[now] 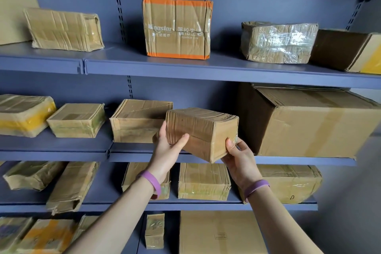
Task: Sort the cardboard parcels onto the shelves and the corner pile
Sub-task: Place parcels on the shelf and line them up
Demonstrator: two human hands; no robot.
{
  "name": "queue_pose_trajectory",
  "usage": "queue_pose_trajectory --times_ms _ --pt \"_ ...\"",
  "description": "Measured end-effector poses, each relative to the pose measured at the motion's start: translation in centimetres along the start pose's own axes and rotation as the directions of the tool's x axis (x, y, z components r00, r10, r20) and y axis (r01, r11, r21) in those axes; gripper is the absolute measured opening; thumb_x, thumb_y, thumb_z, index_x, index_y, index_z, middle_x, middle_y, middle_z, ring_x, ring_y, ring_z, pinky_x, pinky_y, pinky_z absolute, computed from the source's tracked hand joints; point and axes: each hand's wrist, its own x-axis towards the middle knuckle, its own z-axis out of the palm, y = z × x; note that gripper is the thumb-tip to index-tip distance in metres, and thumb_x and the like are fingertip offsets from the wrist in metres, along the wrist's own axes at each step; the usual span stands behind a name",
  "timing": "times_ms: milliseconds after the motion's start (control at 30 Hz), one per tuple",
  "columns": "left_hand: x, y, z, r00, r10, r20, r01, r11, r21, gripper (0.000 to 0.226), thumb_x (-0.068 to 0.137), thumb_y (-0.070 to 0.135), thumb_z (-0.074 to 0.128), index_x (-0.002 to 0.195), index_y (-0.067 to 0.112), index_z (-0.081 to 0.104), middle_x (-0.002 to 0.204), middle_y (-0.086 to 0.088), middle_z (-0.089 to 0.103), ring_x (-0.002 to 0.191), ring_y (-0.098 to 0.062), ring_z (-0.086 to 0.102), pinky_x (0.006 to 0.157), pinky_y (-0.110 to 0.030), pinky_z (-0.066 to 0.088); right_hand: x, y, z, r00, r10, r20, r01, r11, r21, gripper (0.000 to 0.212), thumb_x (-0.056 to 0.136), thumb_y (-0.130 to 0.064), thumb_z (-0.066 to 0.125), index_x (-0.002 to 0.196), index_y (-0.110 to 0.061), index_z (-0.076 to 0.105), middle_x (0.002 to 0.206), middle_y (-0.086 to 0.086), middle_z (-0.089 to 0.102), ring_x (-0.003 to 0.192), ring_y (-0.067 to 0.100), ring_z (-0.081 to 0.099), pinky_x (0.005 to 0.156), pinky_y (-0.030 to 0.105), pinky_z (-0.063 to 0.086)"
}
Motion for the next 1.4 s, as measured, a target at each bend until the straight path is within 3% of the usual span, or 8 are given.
queue_pose_trajectory --times_ms 100,233,367,533,667,933,1167,1400 --pt "-0.6 0.1 0.7 0.999 0.049 0.022 -0.050 0.997 0.061 0.084 0.085 0.047 0.073 0.150 0.048 0.020 0.161 0.011 0.020 0.143 -0.010 0.030 0.115 -0.038 0.031 0.0 -0.1 0.4 0.999 -0.039 -0.035 0.039 0.999 -0.009 0.110 0.038 -0.048 0.098 0.126 0.001 0.055 0.112 0.015 0.070 0.101 0.024 0.070 0.078 0.031 0.058" --pt "-1.9 0.9 1.8 0.989 0.086 0.123 -0.087 0.996 0.008 0.086 0.079 0.052 0.073 0.151 0.041 0.027 0.152 0.014 0.031 0.117 0.015 0.039 0.093 -0.011 0.035 0.2 -0.1 0.7 0.994 -0.079 -0.080 0.075 0.996 -0.052 0.114 0.037 -0.049 0.098 0.129 0.000 0.054 0.120 0.018 0.068 0.111 0.029 0.067 0.081 0.033 0.058" --pt "-2.0 0.9 2.9 0.990 0.051 0.130 -0.056 0.998 0.036 0.104 0.066 0.060 0.082 0.150 0.041 0.024 0.146 0.014 0.039 0.130 -0.006 0.045 0.110 -0.032 0.038 -0.4 0.3 1.6 0.993 -0.099 -0.059 0.091 0.988 -0.122 0.111 0.036 -0.049 0.098 0.124 0.001 0.052 0.118 0.019 0.067 0.109 0.029 0.068 0.082 0.034 0.058" --pt "-1.7 1.2 1.9 1.000 0.021 0.023 -0.018 0.992 -0.128 0.057 0.082 0.034 0.079 0.132 0.033 0.053 0.128 0.010 0.064 0.119 -0.009 0.059 0.106 -0.037 0.044 -1.4 -0.2 1.3 0.996 -0.090 -0.009 0.085 0.968 -0.234 0.070 0.074 -0.066 0.070 0.114 -0.009 0.060 0.113 0.007 0.068 0.107 0.022 0.066 0.088 0.036 0.056" --pt "-1.8 1.2 0.2 0.986 -0.104 0.130 0.141 0.936 -0.321 0.046 0.082 0.028 0.074 0.126 0.022 0.062 0.123 0.002 0.070 0.121 -0.022 0.061 0.108 -0.046 0.043 -1.4 -0.7 0.2 0.997 -0.069 -0.042 0.054 0.955 -0.291 0.041 0.095 -0.040 0.053 0.120 -0.008 0.058 0.119 0.011 0.067 0.113 0.026 0.064 0.079 0.028 0.057" --pt "-2.5 1.0 -1.6 0.967 -0.182 0.179 0.243 0.867 -0.434 0.055 0.080 0.020 0.066 0.131 0.002 0.057 0.129 -0.019 0.063 0.117 -0.030 0.060 0.102 -0.047 0.048 -1.5 -0.5 -0.2 0.991 0.131 0.019 -0.129 0.990 -0.056 0.053 0.081 -0.033 0.066 0.128 -0.010 0.058 0.111 0.009 0.070 0.099 0.022 0.070 0.078 0.036 0.059" --pt "-2.9 1.0 -1.4 0.996 -0.058 -0.071 0.040 0.971 -0.235 0.050 0.091 0.029 0.068 0.138 0.030 0.050 0.131 0.006 0.054 0.116 -0.009 0.056 0.102 -0.045 0.049 -1.3 0.7 0.3 0.983 0.090 -0.161 -0.088 0.996 0.017 0.037 0.093 -0.007 0.061 0.128 -0.002 0.051 0.120 0.018 0.067 0.096 0.025 0.072 0.072 0.036 0.060" --pt "-4.5 1.0 -0.1 0.996 0.025 0.089 -0.013 0.991 -0.130 0.068 0.076 0.051 0.069 0.138 0.041 0.041 0.135 0.021 0.050 0.124 -0.005 0.051 0.100 -0.031 0.048 -2.2 0.8 2.0 0.983 0.004 -0.185 -0.019 0.997 -0.079 0.048 0.086 -0.014 0.071 0.127 -0.006 0.048 0.124 0.016 0.062 0.107 0.029 0.068 0.076 0.036 0.059"
